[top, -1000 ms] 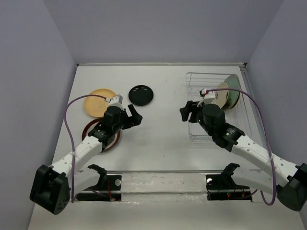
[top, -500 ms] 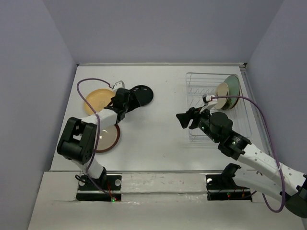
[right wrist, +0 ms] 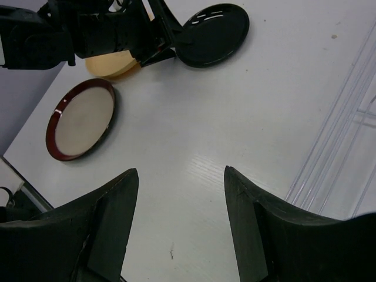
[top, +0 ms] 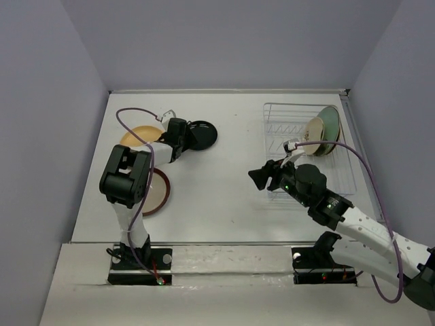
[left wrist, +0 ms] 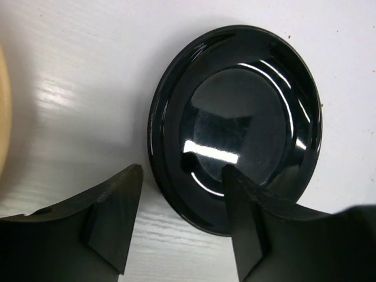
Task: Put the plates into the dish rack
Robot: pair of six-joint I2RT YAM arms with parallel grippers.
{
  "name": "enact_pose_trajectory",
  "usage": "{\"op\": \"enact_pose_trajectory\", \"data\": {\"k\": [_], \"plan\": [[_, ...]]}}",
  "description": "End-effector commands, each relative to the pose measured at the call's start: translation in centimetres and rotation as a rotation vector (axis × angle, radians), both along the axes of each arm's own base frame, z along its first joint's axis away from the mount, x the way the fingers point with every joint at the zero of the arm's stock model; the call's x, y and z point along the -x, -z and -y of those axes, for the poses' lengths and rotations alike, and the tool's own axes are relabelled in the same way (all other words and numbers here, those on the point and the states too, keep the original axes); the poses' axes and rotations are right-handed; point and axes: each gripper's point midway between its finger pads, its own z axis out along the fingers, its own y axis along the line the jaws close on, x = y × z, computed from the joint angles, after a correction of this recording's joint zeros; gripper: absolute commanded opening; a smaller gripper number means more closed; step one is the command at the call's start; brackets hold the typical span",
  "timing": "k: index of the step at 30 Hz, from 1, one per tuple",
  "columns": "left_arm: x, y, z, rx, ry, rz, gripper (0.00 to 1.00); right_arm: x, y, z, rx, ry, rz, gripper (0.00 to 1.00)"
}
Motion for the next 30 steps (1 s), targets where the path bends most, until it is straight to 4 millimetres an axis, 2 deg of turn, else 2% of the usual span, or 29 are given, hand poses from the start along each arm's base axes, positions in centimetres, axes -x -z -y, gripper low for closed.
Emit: {"op": "enact_pose_trajectory", "data": {"k": [1, 3, 4, 5, 7, 8, 10, 11, 14, 16, 17, 18, 19, 20, 21, 22, 23, 24, 25, 26, 27, 29, 30], "plan": [[-2.7, -1.6, 0.2, 0.056, -0.059, 0.074, 0.62, 0.5, -1.1, -1.2, -0.074, -0.050, 0.019, 0.66], [-2.9, -1.1, 0.3, 0.085, -0.059, 0.066, 0.43, 0.5, -0.8, -1.3, -0.072, -0.051, 0.013, 0.65], [-2.9, -0.9, 0.3, 0.087, -0.057, 0.064, 0.43, 0.4, -0.7, -1.3, -0.070, -0.051, 0.013, 0.65], [-2.9, -0.7, 0.3, 0.097, -0.060, 0.062, 0.33, 0.3, -0.7, -1.4, -0.070, -0.051, 0.013, 0.65], [-2.9, -0.4, 0.4, 0.107, -0.060, 0.064, 0.24, 0.2, -0.7, -1.7, -0.068, -0.055, 0.010, 0.65], [-2.8, -0.4, 0.3, 0.109, -0.062, 0.068, 0.15, 0.1, -0.5, -1.8, -0.063, -0.057, 0.004, 0.65], [-2.7, -0.5, 0.1, 0.111, -0.065, 0.077, 0.06, 0.0, -0.5, -2.1, -0.061, -0.062, 0.005, 0.65], [-2.8, -1.4, 0.1, 0.113, -0.061, 0.104, 0.06, -0.1, -0.4, -2.3, -0.050, -0.069, 0.006, 0.66], [-2.0, -2.2, -0.1, 0.116, -0.053, 0.133, 0.06, -0.6, 0.3, -2.9, -0.020, -0.080, -0.011, 0.69], [-0.9, -3.8, -0.4, 0.136, -0.052, 0.191, 0.06, -0.9, 0.9, -3.5, -0.003, -0.092, -0.030, 0.74], [-0.8, -6.6, -0.3, 0.170, -0.041, 0.275, 0.06, -1.0, 0.3, -3.9, -0.010, -0.106, -0.026, 0.77], [0.6, -5.8, -0.6, 0.180, -0.041, 0.268, 0.06, -1.0, 0.2, -4.2, -0.007, -0.117, -0.026, 0.80], [1.2, -6.4, -0.5, 0.198, -0.033, 0.291, 0.06, -1.3, 0.9, -4.8, 0.015, -0.132, -0.044, 0.84], [1.6, -9.2, -0.1, 0.247, -0.011, 0.377, 0.06, -1.3, 1.1, -5.4, 0.027, -0.158, -0.050, 0.92], [2.3, -9.5, -0.1, 0.270, -0.006, 0.394, 0.06, -0.3, 1.2, -7.0, 0.033, -0.270, -0.061, 0.94], [3.8, -8.6, 0.0, 0.298, -0.004, 0.377, 0.06, -0.5, 0.3, -8.1, 0.040, -0.316, -0.051, 0.95], [4.5, -8.9, 0.1, 0.316, 0.006, 0.387, 0.06, -0.9, 2.0, -9.1, 0.077, -0.342, -0.096, 0.95], [5.8, -9.6, 0.6, 0.339, 0.033, 0.407, 0.06, -1.2, 1.0, -10.0, 0.066, -0.368, -0.095, 0.96], [6.4, -10.0, 0.8, 0.347, 0.046, 0.416, 0.06, -1.3, 1.2, -10.5, 0.070, -0.379, -0.103, 0.96], [7.2, -11.7, 1.2, 0.370, 0.076, 0.454, 0.06, -1.9, 1.6, -10.7, 0.077, -0.365, -0.114, 0.96], [8.3, -11.1, 1.4, 0.378, 0.100, 0.438, 0.06, -2.2, 1.4, -10.9, 0.077, -0.359, -0.111, 0.96], [9.8, -12.1, 1.8, 0.401, 0.145, 0.456, 0.06, -3.4, 0.6, -10.5, 0.063, -0.343, -0.100, 0.96], [11.3, -12.8, 1.9, 0.421, 0.172, 0.473, 0.06, -3.5, 0.5, -10.5, 0.059, -0.360, -0.103, 0.96]]}}
